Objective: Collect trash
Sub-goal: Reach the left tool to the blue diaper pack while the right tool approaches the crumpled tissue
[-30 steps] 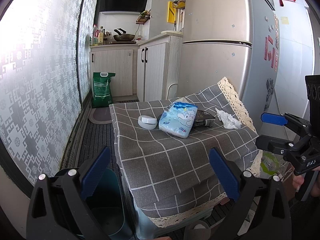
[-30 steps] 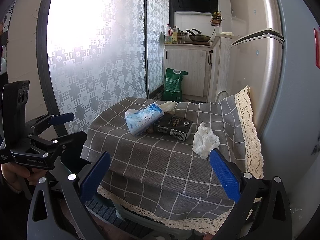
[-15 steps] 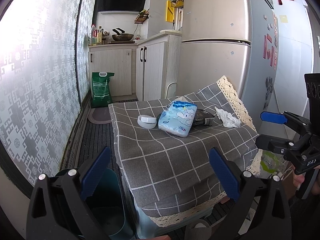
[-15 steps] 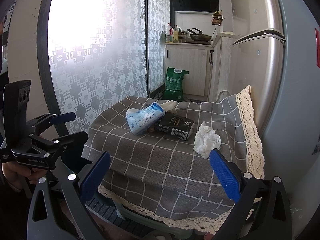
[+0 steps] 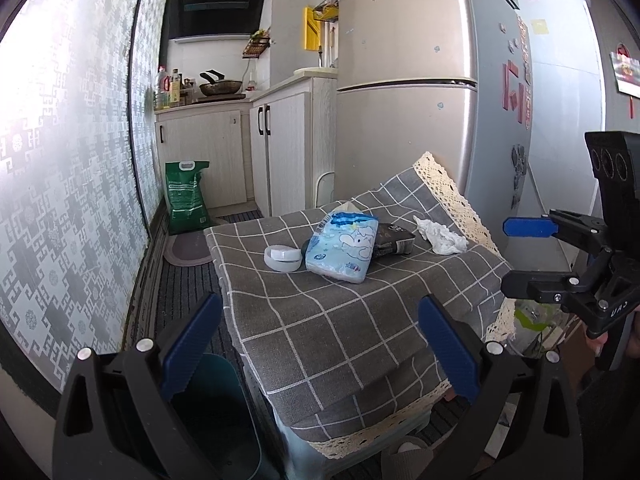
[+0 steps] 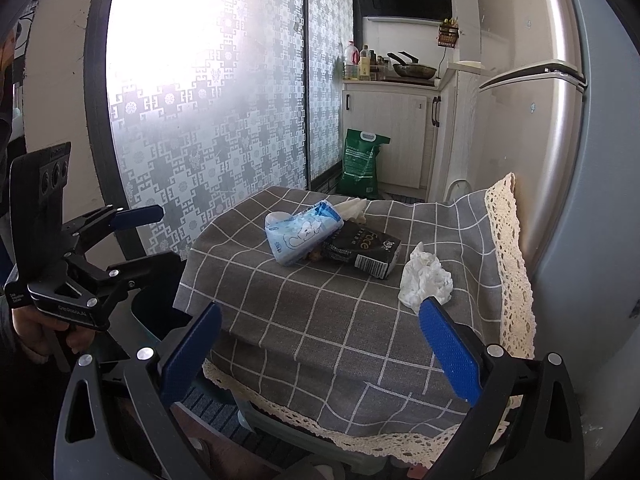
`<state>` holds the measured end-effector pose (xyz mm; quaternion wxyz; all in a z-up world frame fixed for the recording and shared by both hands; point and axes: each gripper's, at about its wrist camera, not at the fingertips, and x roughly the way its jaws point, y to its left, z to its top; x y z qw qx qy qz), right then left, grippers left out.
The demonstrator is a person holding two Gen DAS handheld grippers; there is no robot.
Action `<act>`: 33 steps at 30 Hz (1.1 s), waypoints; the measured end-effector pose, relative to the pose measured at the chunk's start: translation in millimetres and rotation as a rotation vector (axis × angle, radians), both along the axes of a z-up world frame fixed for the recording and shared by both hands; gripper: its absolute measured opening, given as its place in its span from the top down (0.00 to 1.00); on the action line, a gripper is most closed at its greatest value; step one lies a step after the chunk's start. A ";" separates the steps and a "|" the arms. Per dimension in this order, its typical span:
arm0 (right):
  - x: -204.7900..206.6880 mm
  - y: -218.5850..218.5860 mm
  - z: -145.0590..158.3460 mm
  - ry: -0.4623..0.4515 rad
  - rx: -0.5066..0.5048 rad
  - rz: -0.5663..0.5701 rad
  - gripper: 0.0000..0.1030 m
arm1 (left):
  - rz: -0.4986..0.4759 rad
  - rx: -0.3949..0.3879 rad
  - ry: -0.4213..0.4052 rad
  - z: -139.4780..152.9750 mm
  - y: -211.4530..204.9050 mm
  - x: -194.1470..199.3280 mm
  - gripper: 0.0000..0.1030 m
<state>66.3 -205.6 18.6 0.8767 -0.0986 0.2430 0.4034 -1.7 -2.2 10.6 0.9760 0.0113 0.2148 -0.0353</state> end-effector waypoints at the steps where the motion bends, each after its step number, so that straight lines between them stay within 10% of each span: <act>1: 0.8 0.5 0.4 0.000 -0.003 0.004 0.04 | -0.021 -0.005 0.005 1.4 -0.2 2.4 0.04; 9: 10.7 7.5 9.2 -0.005 -0.016 0.026 0.05 | -0.130 -0.048 0.113 2.7 -1.8 40.9 0.23; 33: 79.1 -2.8 -11.4 0.141 -0.012 0.035 0.31 | -0.112 0.015 0.275 -27.3 -3.5 125.8 0.25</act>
